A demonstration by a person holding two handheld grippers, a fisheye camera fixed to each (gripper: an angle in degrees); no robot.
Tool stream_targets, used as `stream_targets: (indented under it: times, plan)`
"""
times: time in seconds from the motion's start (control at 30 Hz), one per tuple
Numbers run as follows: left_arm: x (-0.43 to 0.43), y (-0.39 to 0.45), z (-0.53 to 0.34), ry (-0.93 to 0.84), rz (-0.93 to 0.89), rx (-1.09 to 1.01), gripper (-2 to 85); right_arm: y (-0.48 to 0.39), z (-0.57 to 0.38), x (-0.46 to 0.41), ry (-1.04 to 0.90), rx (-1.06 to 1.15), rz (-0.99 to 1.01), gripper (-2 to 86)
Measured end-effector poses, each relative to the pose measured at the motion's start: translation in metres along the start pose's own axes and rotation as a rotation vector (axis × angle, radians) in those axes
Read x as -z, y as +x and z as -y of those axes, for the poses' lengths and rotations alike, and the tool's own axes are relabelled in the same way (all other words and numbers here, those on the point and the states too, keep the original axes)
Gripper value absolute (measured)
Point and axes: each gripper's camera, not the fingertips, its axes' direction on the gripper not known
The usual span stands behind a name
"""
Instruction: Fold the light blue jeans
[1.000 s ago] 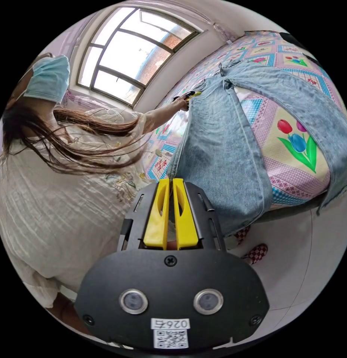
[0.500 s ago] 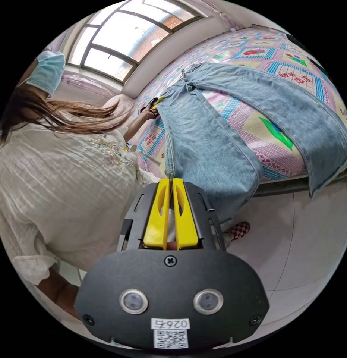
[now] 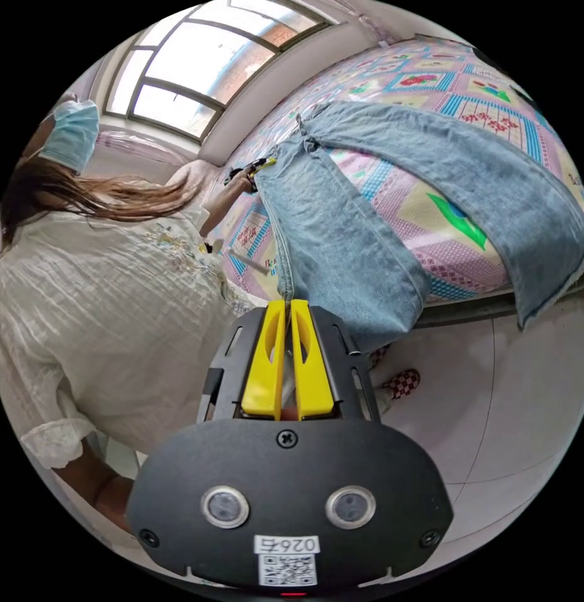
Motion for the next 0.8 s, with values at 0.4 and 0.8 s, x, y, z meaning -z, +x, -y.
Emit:
stream_targets:
  times: [0.4,0.8]
  plan:
    - [-0.055,0.029,-0.032,-0.083,0.112,-0.081,0.1,-0.01,-0.005,0.013,-0.033,0.039,-0.046,-1.4]
    - [-0.037,0.128,-0.1,0.233,0.474,-0.31,1.2,0.014,0.013,0.025,0.185,-0.001,0.016,1.0]
